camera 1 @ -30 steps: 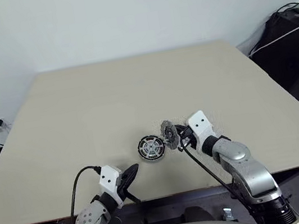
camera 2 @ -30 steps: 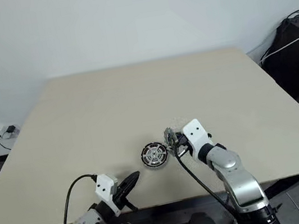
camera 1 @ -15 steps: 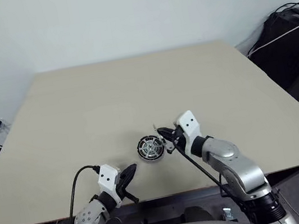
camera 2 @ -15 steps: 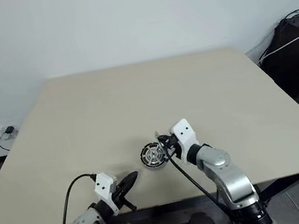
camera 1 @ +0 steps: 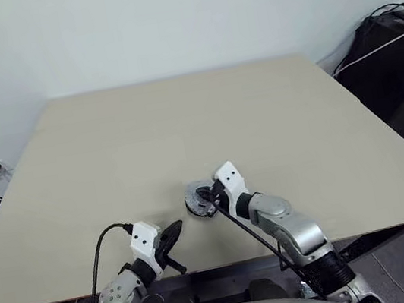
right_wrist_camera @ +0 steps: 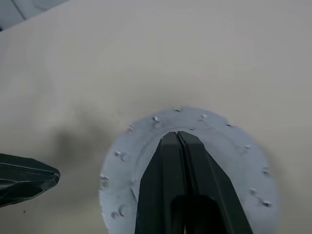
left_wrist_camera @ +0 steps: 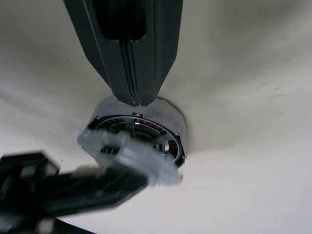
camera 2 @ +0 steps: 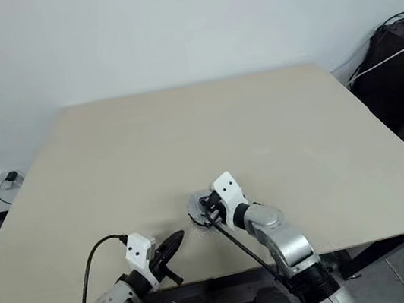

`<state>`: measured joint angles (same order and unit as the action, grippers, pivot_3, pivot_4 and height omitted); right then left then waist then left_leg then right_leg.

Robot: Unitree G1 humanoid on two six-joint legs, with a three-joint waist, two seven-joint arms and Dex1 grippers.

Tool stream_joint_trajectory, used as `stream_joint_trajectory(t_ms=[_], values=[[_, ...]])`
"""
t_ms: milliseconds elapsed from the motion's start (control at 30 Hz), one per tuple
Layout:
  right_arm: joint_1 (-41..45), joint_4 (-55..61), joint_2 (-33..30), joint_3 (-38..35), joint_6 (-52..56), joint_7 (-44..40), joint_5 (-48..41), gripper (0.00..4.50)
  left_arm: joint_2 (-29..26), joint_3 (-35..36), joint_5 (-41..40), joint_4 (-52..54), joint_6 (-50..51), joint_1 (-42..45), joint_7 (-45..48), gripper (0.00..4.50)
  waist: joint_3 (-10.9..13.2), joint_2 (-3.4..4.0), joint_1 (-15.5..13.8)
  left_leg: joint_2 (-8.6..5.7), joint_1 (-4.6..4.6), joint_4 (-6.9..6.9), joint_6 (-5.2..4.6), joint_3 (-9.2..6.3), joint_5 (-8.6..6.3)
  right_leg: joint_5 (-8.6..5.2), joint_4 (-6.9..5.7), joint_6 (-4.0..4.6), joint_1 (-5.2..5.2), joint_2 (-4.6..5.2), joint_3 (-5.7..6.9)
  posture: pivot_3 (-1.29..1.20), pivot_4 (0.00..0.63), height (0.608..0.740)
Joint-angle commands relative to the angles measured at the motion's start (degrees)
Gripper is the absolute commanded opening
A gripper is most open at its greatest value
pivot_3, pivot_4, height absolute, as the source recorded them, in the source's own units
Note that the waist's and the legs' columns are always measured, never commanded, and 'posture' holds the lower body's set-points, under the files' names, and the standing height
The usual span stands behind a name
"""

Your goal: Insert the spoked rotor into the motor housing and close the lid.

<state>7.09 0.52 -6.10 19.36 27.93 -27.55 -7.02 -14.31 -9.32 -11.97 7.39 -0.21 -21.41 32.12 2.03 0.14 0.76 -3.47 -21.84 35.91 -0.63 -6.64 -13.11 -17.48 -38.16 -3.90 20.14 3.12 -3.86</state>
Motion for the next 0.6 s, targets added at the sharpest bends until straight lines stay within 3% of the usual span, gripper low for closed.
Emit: stream_joint_trajectory(t_ms=[33, 233, 600], values=[[2.0, -2.9, 1.0, 1.4, -2.1, -0.7, 0.9, 0.03, -0.1, 0.1, -0.3, 3.7, 0.2, 0.1, -0.6, 0.0, 0.0, 0.0, 0.0, -0.01, 0.0, 0.0, -0.01, 0.0, 0.0, 0.0, 0.0, 0.0, 0.0, -0.03, 0.0, 0.0, 0.0, 0.74], [2.6, -7.9, 0.6, 2.8, -2.5, -0.8, 2.9, 0.03, 0.0, 0.0, -0.3, 5.6, 1.4, -0.5, -1.4, 0.0, -0.2, 0.02, 0.0, -0.01, 0.05, 0.0, 0.02, 0.0, -0.01, 0.0, -0.01, 0.0, -0.05, -0.08, 0.0, 0.0, 0.0, 0.74], [3.1, 3.4, -2.8, -2.1, -7.1, -5.2, -1.1, 0.03, -0.1, -0.4, -0.4, 6.2, 2.4, -0.5, -1.6, 0.0, -0.2, 0.15, -0.1, -0.01, 0.11, 0.0, 0.14, -0.01, -0.08, -0.1, 0.0, -0.12, -0.12, 0.01, -0.01, 0.0, 0.0, 0.74]])
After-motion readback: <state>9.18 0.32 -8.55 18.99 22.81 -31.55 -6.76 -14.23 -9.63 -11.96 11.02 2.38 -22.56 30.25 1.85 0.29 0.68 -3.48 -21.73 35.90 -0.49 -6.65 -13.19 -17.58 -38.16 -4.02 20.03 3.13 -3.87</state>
